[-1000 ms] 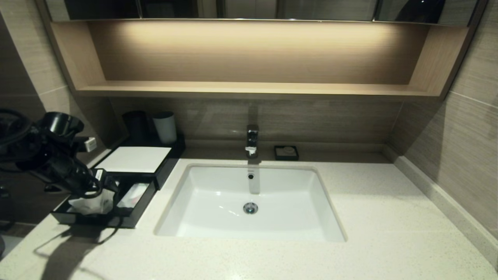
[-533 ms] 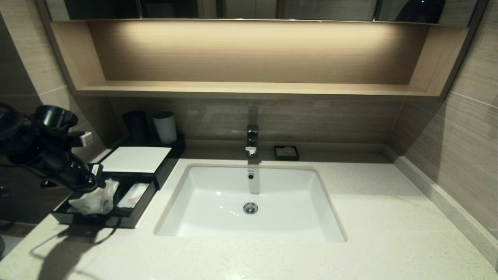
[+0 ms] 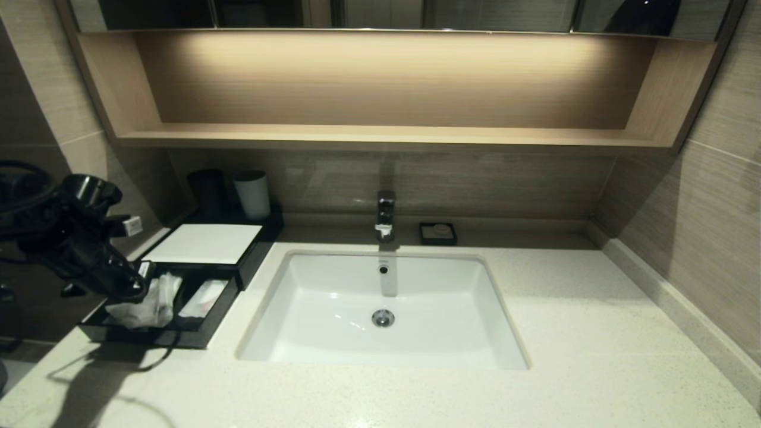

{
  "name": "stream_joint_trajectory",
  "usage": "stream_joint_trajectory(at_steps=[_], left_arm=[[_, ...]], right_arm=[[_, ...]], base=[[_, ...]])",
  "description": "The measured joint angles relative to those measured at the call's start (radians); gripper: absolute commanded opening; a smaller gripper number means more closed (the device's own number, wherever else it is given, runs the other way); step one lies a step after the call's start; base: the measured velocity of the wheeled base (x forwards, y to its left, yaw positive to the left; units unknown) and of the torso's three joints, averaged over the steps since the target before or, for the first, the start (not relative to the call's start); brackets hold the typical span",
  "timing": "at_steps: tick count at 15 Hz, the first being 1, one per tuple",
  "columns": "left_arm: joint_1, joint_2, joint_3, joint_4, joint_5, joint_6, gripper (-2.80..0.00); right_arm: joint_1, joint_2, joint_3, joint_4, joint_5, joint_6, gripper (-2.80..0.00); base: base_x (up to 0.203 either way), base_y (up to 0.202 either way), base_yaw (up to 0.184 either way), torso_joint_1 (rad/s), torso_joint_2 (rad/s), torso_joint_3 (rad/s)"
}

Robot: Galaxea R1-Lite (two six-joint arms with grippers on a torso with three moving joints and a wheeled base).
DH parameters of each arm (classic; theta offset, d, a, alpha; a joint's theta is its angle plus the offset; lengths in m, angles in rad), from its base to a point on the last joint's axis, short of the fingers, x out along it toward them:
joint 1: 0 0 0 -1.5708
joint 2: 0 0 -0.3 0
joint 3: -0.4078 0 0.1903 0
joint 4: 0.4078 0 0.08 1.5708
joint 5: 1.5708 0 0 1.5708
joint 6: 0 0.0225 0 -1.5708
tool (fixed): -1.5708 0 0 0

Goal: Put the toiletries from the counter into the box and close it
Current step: Close the drawer

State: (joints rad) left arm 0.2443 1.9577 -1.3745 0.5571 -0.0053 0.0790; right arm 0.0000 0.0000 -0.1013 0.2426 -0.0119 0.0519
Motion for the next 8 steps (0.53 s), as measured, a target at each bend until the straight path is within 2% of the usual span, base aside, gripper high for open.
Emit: stream_joint_trajectory(at_steps=[8], left_arm=[[-0.012,0.051,0.004,0.016,-0.118,0.001,-2.8]], right_arm=[[0.0,0.0,0.0,0.0,-0.001,0.0,-2.8]], base=[[0.0,0.0,0.0,0.0,0.0,0.0]])
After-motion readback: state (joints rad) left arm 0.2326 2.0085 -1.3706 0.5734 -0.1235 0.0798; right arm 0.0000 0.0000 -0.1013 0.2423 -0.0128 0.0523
